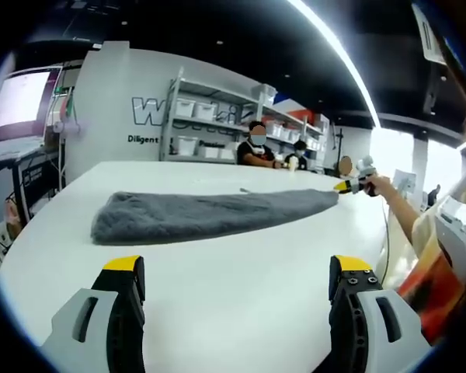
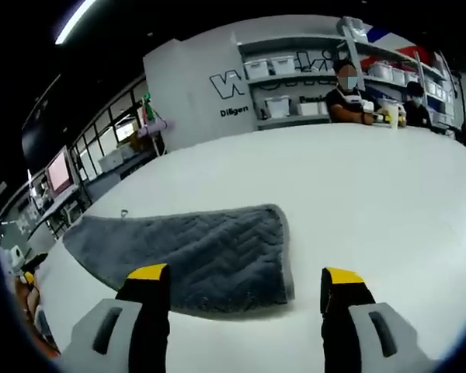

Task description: Fold the towel on the table until its edges align and the towel forms a compact rectangular stack.

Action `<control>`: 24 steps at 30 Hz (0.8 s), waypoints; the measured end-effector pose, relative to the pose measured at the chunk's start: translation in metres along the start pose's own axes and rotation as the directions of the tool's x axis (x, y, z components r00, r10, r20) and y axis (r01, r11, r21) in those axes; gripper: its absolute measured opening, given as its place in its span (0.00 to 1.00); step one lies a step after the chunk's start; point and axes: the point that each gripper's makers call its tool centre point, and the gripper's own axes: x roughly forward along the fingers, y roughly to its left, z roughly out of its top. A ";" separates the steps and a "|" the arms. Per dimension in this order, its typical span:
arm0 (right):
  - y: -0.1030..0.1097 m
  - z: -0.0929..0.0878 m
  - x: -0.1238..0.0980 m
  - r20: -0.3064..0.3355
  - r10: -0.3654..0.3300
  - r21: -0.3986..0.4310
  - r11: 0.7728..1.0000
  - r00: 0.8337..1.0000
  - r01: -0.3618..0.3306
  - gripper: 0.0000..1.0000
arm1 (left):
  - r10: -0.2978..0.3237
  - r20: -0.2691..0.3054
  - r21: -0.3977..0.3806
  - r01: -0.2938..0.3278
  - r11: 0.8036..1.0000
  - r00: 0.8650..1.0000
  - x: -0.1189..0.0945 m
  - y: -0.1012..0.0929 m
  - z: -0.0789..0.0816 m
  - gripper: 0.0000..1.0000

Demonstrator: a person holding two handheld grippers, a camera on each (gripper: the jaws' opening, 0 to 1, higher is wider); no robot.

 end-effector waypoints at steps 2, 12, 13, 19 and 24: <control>-0.001 -0.002 0.001 -0.006 -0.010 -0.001 1.000 1.000 0.010 0.73 | 0.003 -0.002 0.003 -0.003 1.000 1.000 0.000 0.001 0.000 0.97; -0.018 -0.012 0.013 -0.032 -0.070 0.017 0.997 0.997 0.070 0.55 | 0.008 0.011 -0.007 -0.008 1.000 1.000 -0.003 0.005 0.000 0.97; -0.020 -0.014 0.015 -0.035 -0.070 0.024 0.997 0.997 0.071 0.54 | 0.007 0.012 -0.007 -0.007 1.000 1.000 -0.003 0.005 0.000 0.97; -0.025 -0.016 0.017 -0.026 -0.089 0.040 0.995 0.996 0.090 0.47 | 0.005 0.013 -0.009 -0.005 1.000 1.000 -0.003 0.007 0.000 0.97; -0.020 -0.018 0.017 -0.034 -0.096 0.025 0.995 0.995 0.097 0.40 | 0.003 0.014 -0.011 -0.003 1.000 1.000 -0.003 0.009 0.000 0.97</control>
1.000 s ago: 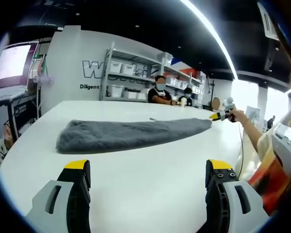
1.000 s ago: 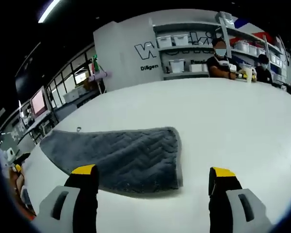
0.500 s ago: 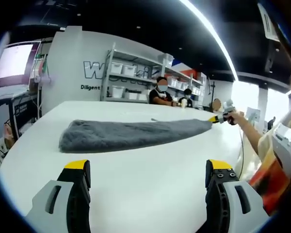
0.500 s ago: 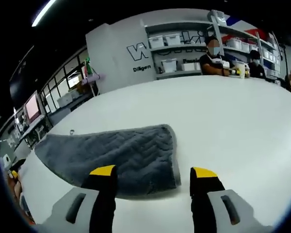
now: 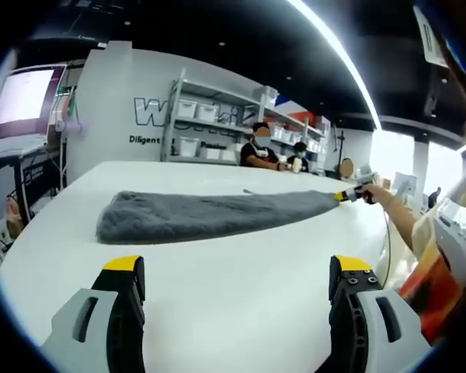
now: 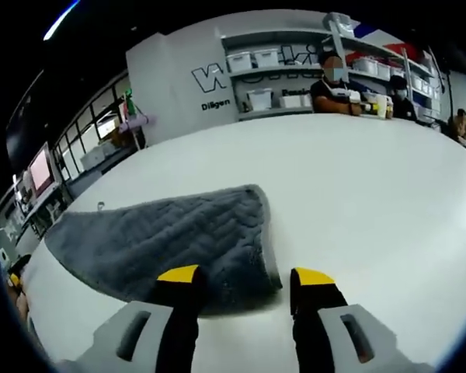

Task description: Fold the towel on the table until its edges align and the towel forms a compact rectangular stack.

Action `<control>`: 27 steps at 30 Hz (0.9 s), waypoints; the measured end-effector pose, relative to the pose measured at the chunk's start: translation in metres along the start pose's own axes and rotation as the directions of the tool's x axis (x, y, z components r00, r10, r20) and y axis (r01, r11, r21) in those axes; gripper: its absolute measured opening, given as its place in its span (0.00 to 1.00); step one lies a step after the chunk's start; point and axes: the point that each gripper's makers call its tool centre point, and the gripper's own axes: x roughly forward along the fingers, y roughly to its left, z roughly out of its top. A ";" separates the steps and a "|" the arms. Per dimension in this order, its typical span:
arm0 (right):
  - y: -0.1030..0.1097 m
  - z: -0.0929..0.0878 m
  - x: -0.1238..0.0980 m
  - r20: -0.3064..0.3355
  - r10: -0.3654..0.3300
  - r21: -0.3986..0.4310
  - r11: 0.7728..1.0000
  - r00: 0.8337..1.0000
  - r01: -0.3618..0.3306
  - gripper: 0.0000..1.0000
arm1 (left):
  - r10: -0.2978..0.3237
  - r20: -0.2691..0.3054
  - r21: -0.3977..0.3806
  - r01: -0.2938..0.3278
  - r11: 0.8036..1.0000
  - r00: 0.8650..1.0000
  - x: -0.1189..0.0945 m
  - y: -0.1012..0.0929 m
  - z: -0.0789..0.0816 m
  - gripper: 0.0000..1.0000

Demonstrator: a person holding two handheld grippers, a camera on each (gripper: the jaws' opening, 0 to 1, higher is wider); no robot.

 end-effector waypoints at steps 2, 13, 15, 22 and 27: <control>0.005 -0.001 0.001 0.001 0.010 -0.002 1.000 1.000 -0.010 0.36 | -0.002 0.003 -0.003 0.002 1.000 1.000 -0.001 0.000 -0.001 0.97; 0.011 -0.002 0.008 0.010 0.030 -0.051 0.998 0.999 -0.030 0.13 | 0.014 0.007 -0.016 -0.013 1.000 1.000 -0.006 0.008 -0.002 0.97; 0.012 -0.001 0.010 0.012 0.034 -0.059 0.998 0.999 -0.033 0.11 | 0.013 0.007 -0.015 -0.013 1.000 1.000 -0.007 0.008 -0.002 0.97; 0.005 0.002 0.009 0.026 0.004 -0.099 0.995 1.000 -0.002 0.08 | 0.017 0.009 -0.021 -0.017 1.000 1.000 -0.007 0.010 -0.003 0.97; -0.017 0.003 0.004 0.028 -0.075 -0.125 0.989 0.997 0.078 0.08 | 0.015 0.004 -0.019 -0.015 1.000 1.000 -0.009 0.009 -0.004 0.97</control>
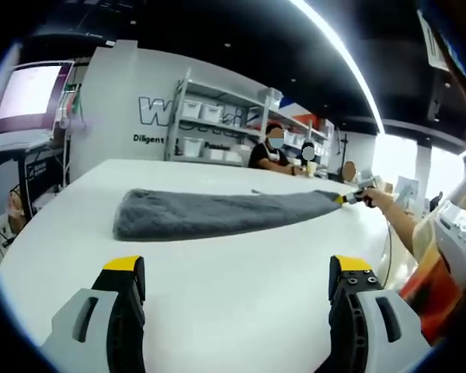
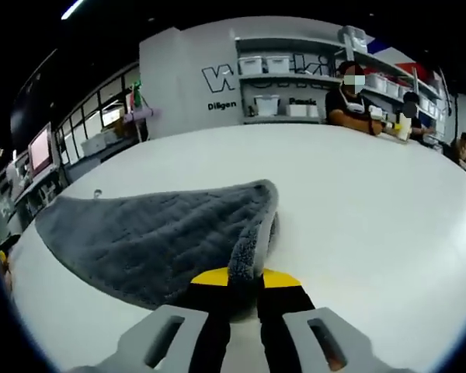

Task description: Fold the towel on the table until its edges align and the towel forms a compact rectangular stack.

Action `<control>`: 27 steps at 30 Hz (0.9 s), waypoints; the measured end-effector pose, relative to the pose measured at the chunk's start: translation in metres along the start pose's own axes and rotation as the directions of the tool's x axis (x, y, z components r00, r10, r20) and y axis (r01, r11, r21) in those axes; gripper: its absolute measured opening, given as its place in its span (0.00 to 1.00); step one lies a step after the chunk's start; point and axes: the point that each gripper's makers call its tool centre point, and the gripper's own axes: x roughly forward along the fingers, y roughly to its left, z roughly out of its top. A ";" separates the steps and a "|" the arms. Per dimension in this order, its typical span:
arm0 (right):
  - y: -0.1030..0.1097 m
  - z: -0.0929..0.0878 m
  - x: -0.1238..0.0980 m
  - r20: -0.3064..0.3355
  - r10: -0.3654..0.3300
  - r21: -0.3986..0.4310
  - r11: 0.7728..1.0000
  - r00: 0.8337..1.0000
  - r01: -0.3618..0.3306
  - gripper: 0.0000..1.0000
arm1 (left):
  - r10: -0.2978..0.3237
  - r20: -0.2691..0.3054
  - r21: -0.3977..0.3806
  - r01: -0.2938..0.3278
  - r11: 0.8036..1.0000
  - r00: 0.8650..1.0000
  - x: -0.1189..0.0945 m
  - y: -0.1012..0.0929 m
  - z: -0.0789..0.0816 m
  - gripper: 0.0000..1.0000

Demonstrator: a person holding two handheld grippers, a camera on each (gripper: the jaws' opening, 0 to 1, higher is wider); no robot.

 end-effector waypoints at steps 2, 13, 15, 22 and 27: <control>-0.010 0.001 -0.001 -0.013 -0.036 -0.024 0.999 0.999 0.036 0.08 | -0.002 -0.006 0.000 0.002 1.000 1.000 0.000 0.000 -0.001 0.97; -0.024 0.018 -0.001 -0.079 -0.220 -0.310 0.932 0.972 0.185 0.07 | -0.012 -0.019 0.004 0.012 1.000 1.000 -0.001 -0.006 -0.004 0.97; -0.017 0.025 -0.002 -0.066 -0.249 -0.393 0.896 0.966 0.204 0.07 | -0.010 -0.022 0.004 0.010 1.000 1.000 -0.002 -0.006 -0.005 0.97; 0.039 0.055 -0.003 0.021 -0.140 -0.457 0.879 0.990 0.134 0.07 | 0.002 -0.019 -0.007 -0.003 1.000 1.000 -0.007 -0.001 -0.006 0.97; 0.078 0.067 -0.005 0.058 -0.047 -0.481 0.874 0.997 0.069 0.07 | 0.002 -0.016 -0.008 -0.002 1.000 1.000 -0.007 -0.001 -0.005 0.97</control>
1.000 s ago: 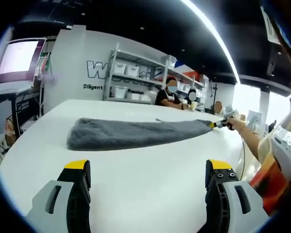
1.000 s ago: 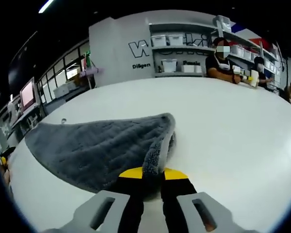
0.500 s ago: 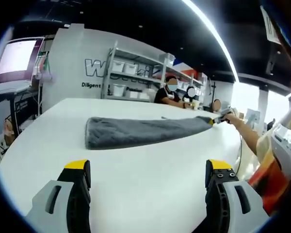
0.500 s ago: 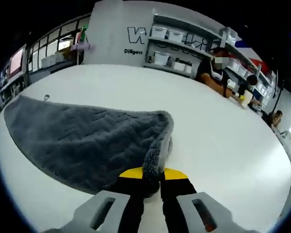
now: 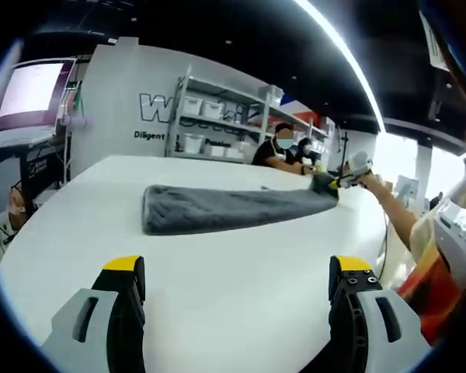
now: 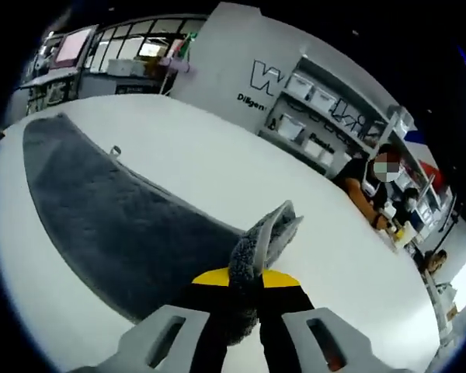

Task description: Fold the towel on the table until its edges align and the towel forms a compact rectangular stack.

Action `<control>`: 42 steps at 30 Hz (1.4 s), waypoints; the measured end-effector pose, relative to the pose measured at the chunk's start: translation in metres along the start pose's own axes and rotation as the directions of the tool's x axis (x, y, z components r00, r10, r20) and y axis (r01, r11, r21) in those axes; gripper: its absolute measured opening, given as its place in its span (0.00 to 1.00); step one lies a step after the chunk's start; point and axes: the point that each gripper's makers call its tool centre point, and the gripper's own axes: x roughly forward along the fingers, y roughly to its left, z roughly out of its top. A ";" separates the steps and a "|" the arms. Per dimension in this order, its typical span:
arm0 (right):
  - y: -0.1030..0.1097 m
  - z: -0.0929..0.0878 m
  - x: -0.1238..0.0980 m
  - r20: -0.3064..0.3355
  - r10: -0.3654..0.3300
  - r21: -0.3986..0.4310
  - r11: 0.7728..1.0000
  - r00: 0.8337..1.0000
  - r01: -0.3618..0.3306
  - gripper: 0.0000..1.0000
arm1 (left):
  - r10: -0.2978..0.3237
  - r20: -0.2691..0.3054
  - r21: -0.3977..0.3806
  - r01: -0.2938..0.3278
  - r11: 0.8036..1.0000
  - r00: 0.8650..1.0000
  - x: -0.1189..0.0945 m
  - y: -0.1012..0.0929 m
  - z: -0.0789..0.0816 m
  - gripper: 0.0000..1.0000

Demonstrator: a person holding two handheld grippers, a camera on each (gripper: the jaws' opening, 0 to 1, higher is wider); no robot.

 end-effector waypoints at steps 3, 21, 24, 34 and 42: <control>0.018 0.016 -0.003 0.051 0.056 0.014 0.998 0.997 -0.057 0.07 | -0.003 -0.003 0.000 0.003 1.000 1.000 0.001 -0.001 -0.001 0.97; 0.098 0.065 0.006 0.193 0.316 0.104 0.935 0.929 -0.340 0.07 | -0.008 -0.003 0.001 0.008 1.000 1.000 0.000 -0.005 -0.002 0.97; 0.111 0.072 0.007 0.206 0.344 0.103 0.923 0.916 -0.370 0.07 | -0.009 0.002 -0.005 0.009 1.000 1.000 0.000 -0.004 -0.001 0.97; 0.153 0.090 0.012 0.225 0.443 0.100 0.875 0.868 -0.473 0.07 | -0.010 0.002 -0.013 0.010 1.000 1.000 0.000 -0.003 -0.004 0.97; 0.183 0.104 0.015 0.219 0.494 0.067 0.853 0.841 -0.518 0.07 | -0.009 0.003 -0.017 0.009 1.000 1.000 -0.001 -0.001 -0.005 0.97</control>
